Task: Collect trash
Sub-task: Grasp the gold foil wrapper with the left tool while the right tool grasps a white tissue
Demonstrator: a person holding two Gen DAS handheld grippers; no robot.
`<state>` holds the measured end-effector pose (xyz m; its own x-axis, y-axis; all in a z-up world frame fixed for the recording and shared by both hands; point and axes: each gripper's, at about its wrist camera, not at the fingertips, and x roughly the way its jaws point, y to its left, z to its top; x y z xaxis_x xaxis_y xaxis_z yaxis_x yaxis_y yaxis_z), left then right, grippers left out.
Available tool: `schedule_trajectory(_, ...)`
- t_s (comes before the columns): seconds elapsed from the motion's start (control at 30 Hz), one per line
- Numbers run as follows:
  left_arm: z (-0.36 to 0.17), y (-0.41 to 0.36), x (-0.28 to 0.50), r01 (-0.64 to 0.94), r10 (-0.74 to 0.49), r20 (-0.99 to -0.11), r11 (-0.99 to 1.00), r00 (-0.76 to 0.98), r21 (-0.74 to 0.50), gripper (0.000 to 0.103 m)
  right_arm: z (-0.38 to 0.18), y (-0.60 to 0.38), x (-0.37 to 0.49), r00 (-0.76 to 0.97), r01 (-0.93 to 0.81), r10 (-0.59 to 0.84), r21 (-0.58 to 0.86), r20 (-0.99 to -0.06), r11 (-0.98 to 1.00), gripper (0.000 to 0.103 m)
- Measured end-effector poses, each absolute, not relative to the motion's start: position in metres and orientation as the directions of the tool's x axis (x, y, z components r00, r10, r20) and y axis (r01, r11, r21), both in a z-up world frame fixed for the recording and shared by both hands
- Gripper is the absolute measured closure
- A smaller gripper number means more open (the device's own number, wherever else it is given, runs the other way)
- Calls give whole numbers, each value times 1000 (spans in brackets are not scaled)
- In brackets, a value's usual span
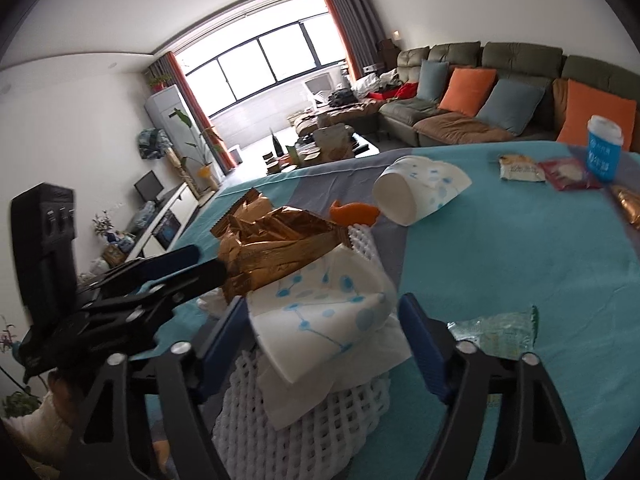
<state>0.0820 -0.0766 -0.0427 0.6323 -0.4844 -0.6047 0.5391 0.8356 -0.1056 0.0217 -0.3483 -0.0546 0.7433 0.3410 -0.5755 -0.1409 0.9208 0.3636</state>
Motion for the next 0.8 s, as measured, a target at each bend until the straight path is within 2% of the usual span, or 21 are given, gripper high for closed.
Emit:
schedule_trajectory(0.1, -42, -78, 81, 512, -447, -596, 856, 667, -70, 48, -56, -352, 22, 741, -141, 351, 378, -572, 915, 33)
schedule_trajectory(0.2, -35, -70, 70, 532, -491, -556, 841, 670, -102, 49, -57, -357, 23, 739, -143, 366, 400, -565, 905, 33)
schedule_trajectory(0.27, -33, -68, 64, 573, -537, -552, 810, 638, -126, 56, -57, -358, 22, 740, -145, 372, 407, -561, 902, 34)
schedule_trajectory(0.33, -37, -72, 64, 602, -558, -574, 787, 599, -137, 73, -57, -360, 22, 741, -147, 378, 414, -555, 898, 34)
schedule_trajectory(0.43, -43, -78, 68, 626, -586, -598, 760, 547, -172, 85, -58, -361, 23, 741, -148, 380, 417, -553, 897, 34)
schedule_trajectory(0.57, -49, -80, 76, 632, -609, -611, 744, 506, -219, 86, -58, -363, 23, 744, -150, 380, 417, -549, 896, 34)
schedule_trajectory(0.63, -50, -79, 79, 630, -624, -607, 737, 492, -247, 97, -58, -363, 22, 745, -150, 381, 418, -548, 896, 34)
schedule_trajectory(0.8, -41, -73, 75, 633, -648, -572, 727, 503, -266, 100, -54, -364, 21, 748, -153, 389, 430, -538, 890, 34)
